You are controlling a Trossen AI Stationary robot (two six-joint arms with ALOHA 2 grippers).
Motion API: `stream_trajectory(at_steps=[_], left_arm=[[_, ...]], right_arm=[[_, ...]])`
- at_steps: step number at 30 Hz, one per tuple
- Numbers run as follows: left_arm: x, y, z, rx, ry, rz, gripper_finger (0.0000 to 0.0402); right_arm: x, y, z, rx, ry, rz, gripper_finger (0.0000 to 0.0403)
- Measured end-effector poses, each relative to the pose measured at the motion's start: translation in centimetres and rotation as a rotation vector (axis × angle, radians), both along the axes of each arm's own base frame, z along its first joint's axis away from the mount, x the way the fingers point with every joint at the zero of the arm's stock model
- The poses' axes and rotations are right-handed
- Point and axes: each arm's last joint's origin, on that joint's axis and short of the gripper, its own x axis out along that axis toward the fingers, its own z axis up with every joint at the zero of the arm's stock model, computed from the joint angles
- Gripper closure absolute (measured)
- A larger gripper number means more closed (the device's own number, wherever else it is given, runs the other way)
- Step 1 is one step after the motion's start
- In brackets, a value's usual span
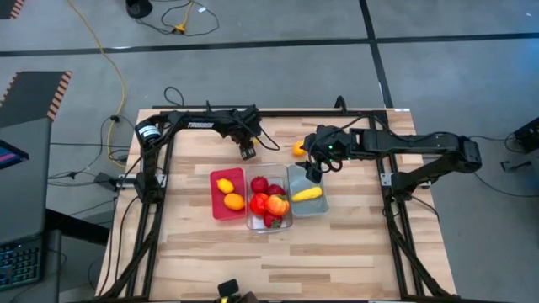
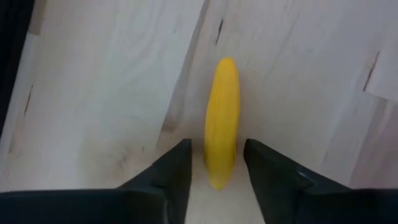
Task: Sort produce into baskets
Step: Put the yellow corn into the gray bin
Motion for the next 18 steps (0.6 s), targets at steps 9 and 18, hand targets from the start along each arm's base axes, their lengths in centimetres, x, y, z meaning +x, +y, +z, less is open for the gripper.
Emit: stream_trajectory(at_steps=[9, 18], left_arm=[[-0.2, -0.1, 0.7, 0.01, -0.005, 0.009, 0.0363], [-0.2, -0.1, 0.8, -0.002, -0.017, 0.024, 0.0391]], right_arm=[[-1.9, 0.2, 1.6, -0.004, -0.034, 0.0, 0.0098], [-4.6, 0.6, 1.9, -0.006, -0.044, 0.0, 0.0098]])
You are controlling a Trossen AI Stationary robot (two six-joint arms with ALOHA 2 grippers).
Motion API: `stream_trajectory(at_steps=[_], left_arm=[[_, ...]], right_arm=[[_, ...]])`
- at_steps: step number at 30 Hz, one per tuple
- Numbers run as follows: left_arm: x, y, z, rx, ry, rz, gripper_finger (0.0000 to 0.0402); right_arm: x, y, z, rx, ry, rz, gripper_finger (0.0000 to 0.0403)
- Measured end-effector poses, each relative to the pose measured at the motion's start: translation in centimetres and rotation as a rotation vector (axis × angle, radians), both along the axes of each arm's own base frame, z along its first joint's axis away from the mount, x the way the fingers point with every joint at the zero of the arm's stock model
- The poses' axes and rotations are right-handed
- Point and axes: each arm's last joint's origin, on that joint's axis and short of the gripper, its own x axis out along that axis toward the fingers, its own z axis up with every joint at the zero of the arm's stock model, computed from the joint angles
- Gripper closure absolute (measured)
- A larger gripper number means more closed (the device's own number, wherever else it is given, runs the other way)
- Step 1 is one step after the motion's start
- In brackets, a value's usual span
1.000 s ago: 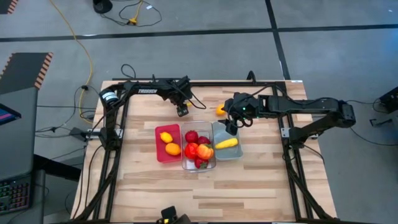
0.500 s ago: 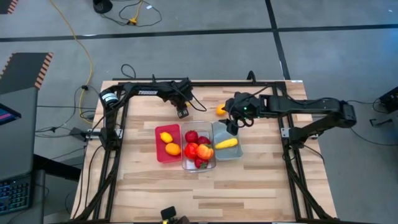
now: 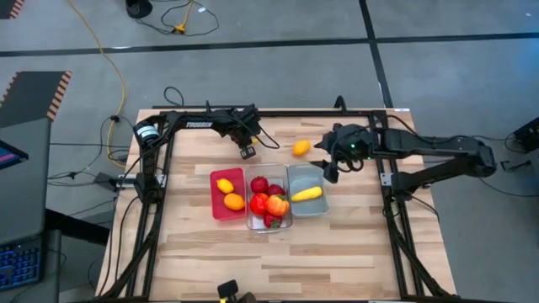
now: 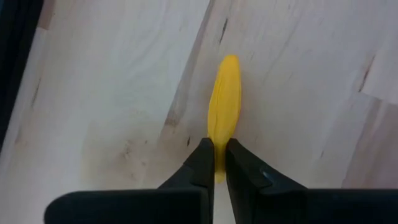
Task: Sort produce into baskets
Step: Put the yellow corn into the gray bin
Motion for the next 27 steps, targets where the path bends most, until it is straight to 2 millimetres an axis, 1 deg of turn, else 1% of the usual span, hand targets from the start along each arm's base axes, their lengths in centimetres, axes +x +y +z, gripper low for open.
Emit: stream_trajectory(at_steps=[5, 8, 11, 14, 18, 21, 23, 25, 27], left_arm=[[0.0, -0.1, 0.3, -0.034, -0.001, 0.001, 0.039], [0.2, 0.1, 1.5, -0.042, 0.01, 0.003, 0.039], [0.9, 0.5, 3.4, -0.037, -0.001, 0.009, 0.039], [1.9, 0.9, 5.6, -0.005, -0.052, 0.004, 0.039], [3.6, 0.8, 9.3, 0.003, -0.168, -0.01, 0.039], [5.0, -0.1, 11.7, -0.044, -0.282, -0.05, 0.039], [6.0, -1.3, 13.0, -0.096, -0.352, -0.103, 0.039], [7.0, -2.8, 13.7, -0.153, -0.407, -0.155, 0.039], [7.8, -4.4, 13.9, -0.203, -0.44, -0.193, 0.039]], right_arm=[[-1.7, 0.0, -2.2, -0.003, 0.008, -0.035, 0.0098], [-2.5, -0.1, -3.3, -0.005, -0.003, -0.045, 0.0098], [-2.8, 0.0, -4.3, -0.005, -0.008, -0.045, 0.0098], [-2.8, 0.0, -4.8, -0.004, -0.011, -0.046, 0.0098], [-2.8, 0.0, -5.6, -0.001, 0.017, -0.047, 0.0098], [-2.8, 0.0, -5.9, 0.0, 0.034, -0.047, 0.0098], [-2.7, 0.0, -6.0, 0.0, 0.033, -0.047, 0.0098], [-2.7, 0.0, -6.0, 0.0, 0.033, -0.046, 0.0098], [-2.7, 0.0, -5.9, -0.006, 0.031, -0.042, 0.0098]])
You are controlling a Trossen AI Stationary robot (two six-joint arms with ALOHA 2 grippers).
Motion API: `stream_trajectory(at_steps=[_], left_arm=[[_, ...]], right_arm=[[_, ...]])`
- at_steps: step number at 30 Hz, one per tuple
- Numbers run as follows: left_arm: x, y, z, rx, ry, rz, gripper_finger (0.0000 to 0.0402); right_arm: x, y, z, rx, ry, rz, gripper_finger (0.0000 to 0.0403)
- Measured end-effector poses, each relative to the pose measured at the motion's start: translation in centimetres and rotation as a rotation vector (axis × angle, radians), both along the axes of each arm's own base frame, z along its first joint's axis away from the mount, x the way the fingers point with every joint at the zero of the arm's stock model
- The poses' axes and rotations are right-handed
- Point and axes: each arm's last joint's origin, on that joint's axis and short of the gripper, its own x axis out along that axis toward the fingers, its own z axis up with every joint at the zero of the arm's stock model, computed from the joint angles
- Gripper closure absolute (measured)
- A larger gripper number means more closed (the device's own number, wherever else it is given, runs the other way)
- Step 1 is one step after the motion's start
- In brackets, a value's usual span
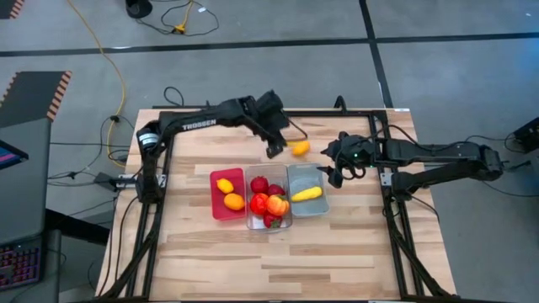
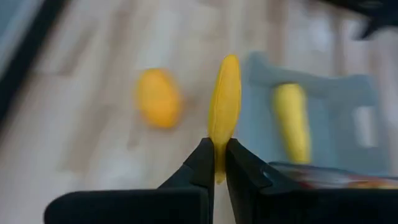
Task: Sort produce into baskets
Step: Put the yellow corn into the gray bin, then put the yellow lemon into the red bin
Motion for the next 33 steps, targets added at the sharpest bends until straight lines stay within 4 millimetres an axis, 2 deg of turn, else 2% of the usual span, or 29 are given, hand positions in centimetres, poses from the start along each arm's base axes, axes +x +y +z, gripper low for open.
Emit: stream_trajectory(at_steps=[4, 9, 13, 17, 22, 28, 33], left_arm=[[1.5, -3.4, -0.2, -0.028, -0.007, -0.067, 0.039], [3.0, -7.3, -0.4, 0.077, -0.007, -0.127, 0.039], [3.8, -9.9, 0.0, 0.168, -0.054, -0.196, 0.0387], [4.4, -11.7, -0.1, 0.177, -0.081, -0.239, 0.0358], [5.0, -12.7, -1.1, 0.207, -0.057, -0.237, 0.0304], [5.1, -12.7, -1.4, 0.225, -0.04, -0.22, 0.026], [4.5, -12.2, 0.1, 0.222, -0.014, -0.213, 0.025]], right_arm=[[0.0, 0.0, 0.0, -0.002, 0.003, 0.001, 0.0098], [0.0, 0.0, 0.0, -0.003, 0.003, 0.002, 0.0098], [0.0, 0.0, 0.0, -0.008, 0.005, 0.006, 0.0098], [0.0, 0.0, 0.0, -0.009, 0.005, 0.007, 0.0098], [0.0, 0.0, 0.0, -0.009, 0.005, 0.006, 0.0098], [0.0, 0.0, 0.0, -0.009, 0.005, 0.006, 0.0098], [0.1, 0.0, 0.1, -0.012, -0.012, 0.007, 0.0098]])
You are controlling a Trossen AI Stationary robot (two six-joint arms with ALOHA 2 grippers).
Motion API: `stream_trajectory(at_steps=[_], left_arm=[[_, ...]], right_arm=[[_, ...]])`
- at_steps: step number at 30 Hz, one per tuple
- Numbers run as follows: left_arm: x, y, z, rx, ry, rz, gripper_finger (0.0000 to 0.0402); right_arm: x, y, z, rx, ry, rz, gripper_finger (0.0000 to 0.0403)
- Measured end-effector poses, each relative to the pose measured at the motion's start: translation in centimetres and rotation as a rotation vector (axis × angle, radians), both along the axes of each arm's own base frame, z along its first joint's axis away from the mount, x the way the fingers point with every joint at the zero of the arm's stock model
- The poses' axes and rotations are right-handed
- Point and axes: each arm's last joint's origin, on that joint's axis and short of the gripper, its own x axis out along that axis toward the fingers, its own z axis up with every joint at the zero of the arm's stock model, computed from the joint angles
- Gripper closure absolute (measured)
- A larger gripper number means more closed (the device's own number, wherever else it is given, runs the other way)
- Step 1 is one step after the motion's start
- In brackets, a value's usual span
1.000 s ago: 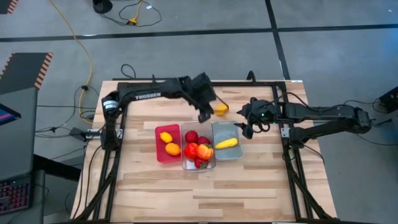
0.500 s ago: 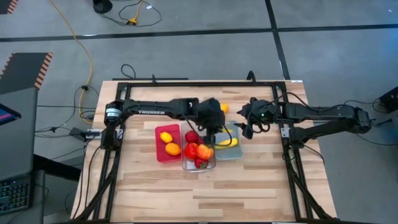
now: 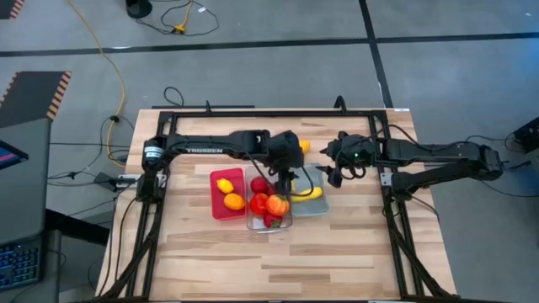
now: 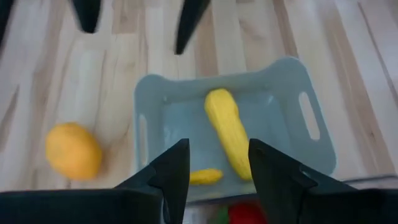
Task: Sort produce into baskets
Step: Put the yellow lemon into the red bin
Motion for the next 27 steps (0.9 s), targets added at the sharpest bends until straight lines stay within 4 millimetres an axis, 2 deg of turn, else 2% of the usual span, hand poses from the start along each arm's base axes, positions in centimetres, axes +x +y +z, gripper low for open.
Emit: stream_trajectory(at_steps=[4, 9, 15, 21, 27], left_arm=[[-0.7, 0.9, 1.7, -0.004, 0.042, 0.021, 0.0253], [-1.8, 2.0, 2.3, -0.013, 0.095, 0.048, 0.0255], [-3.7, 3.0, 3.2, -0.034, 0.081, 0.066, 0.0255], [-6.1, 3.6, 3.1, -0.042, 0.024, 0.109, 0.0255], [-8.9, 3.5, 1.9, -0.067, -0.05, 0.165, 0.0255]], right_arm=[[0.2, 0.0, 0.2, -0.004, -0.026, 0.001, 0.0098], [0.2, 0.0, 0.3, -0.006, -0.04, 0.002, 0.0091], [0.3, 0.0, 0.3, -0.044, -0.03, 0.033, 0.0052], [0.5, -0.1, 0.7, -0.094, -0.057, 0.066, 0.0006], [0.6, -0.1, 0.8, -0.169, -0.044, 0.121, 0.0019]])
